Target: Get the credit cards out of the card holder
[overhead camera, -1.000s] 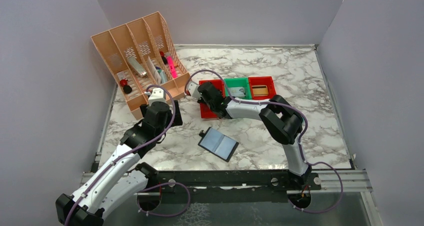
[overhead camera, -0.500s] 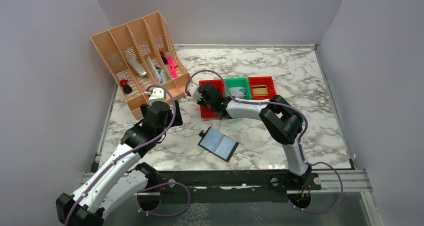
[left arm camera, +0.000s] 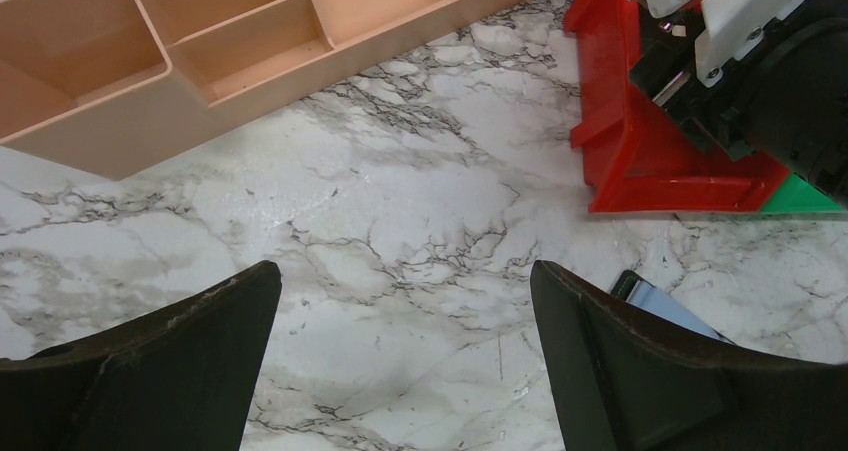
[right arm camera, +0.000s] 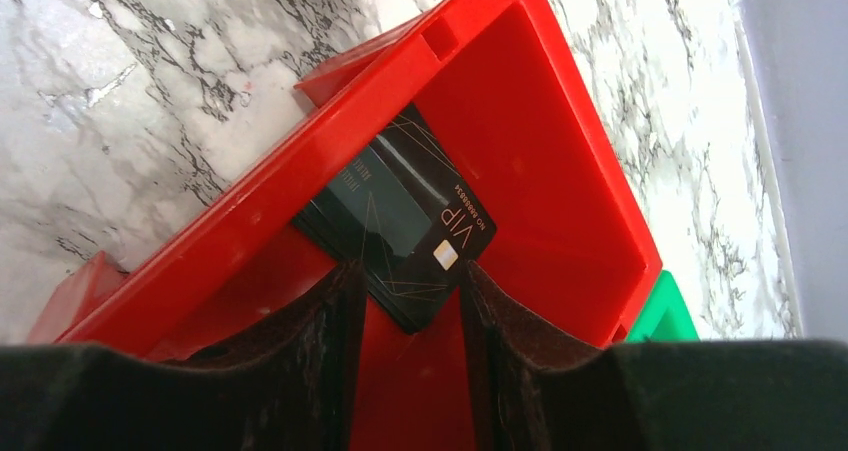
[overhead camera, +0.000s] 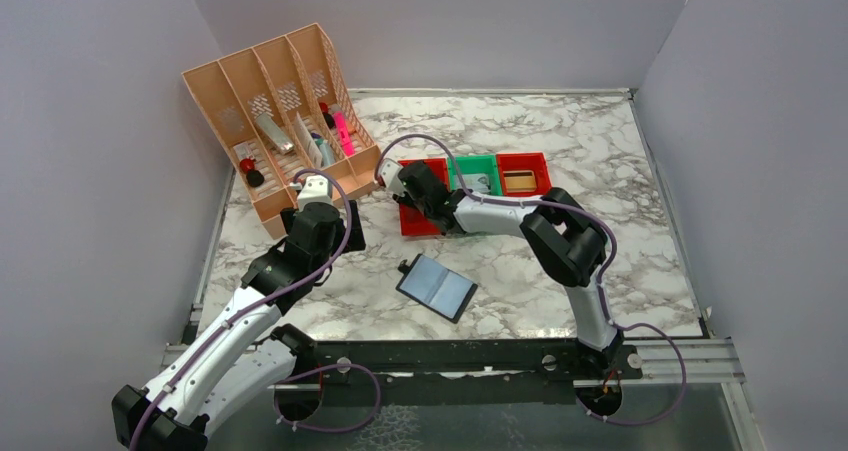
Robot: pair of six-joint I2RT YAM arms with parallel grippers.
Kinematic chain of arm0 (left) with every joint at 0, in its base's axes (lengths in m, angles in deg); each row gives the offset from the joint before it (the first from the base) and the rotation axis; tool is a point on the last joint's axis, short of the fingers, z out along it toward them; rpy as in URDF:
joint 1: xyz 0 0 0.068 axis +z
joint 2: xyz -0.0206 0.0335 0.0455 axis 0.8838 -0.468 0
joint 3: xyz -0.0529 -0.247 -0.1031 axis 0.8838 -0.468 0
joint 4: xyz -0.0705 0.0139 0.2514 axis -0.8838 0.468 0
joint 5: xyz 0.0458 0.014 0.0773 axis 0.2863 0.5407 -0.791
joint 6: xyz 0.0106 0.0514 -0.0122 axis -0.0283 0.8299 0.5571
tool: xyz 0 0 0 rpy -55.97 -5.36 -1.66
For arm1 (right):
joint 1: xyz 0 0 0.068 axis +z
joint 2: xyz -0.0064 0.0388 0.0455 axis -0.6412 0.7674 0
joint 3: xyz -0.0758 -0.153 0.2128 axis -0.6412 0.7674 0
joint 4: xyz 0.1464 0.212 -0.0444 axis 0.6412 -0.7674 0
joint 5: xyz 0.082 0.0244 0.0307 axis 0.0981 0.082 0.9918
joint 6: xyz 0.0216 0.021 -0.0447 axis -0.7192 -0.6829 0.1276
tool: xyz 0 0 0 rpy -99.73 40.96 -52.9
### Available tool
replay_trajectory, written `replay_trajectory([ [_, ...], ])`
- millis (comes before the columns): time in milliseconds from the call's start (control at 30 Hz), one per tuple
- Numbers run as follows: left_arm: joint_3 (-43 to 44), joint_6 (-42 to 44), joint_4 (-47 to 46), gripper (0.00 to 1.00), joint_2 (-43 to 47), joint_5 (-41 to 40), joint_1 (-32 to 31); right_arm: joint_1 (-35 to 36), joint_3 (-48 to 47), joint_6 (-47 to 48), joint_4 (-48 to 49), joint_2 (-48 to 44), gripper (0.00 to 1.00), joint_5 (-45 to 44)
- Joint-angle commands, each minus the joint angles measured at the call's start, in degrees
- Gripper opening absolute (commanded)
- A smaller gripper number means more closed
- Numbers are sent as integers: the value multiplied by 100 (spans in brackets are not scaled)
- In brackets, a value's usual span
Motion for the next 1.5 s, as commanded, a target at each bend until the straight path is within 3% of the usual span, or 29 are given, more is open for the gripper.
replay_trajectory([
  [0,10,65,-102,99,9,-119,28,-27,-92,-202,-87,23,45,104],
  [167,10,65,-101,99,-8,-104,28,-36,-38,-609,-21,-376,45,213],
  [300,10,56,-97,99,-20,-103,29,-36,301,-1349,-42,-1237,47,755],
  [500,49,151,-110,99,-58,167,33,-36,1652,-3307,29,-2936,56,1495],
  [733,28,485,-475,99,-116,1489,28,-36,3348,-6438,-721,-4381,59,2343],
  [900,-292,30,-1351,96,-292,3190,29,-36,4427,-7843,-522,-4908,52,3344],
  [1100,-586,-352,-2000,79,-905,4750,4,-36,4799,-8249,-724,-4963,49,3912],
  [1467,-643,-284,-2002,68,-1525,4767,-329,-36,5085,-8780,-852,-4973,47,3394],
])
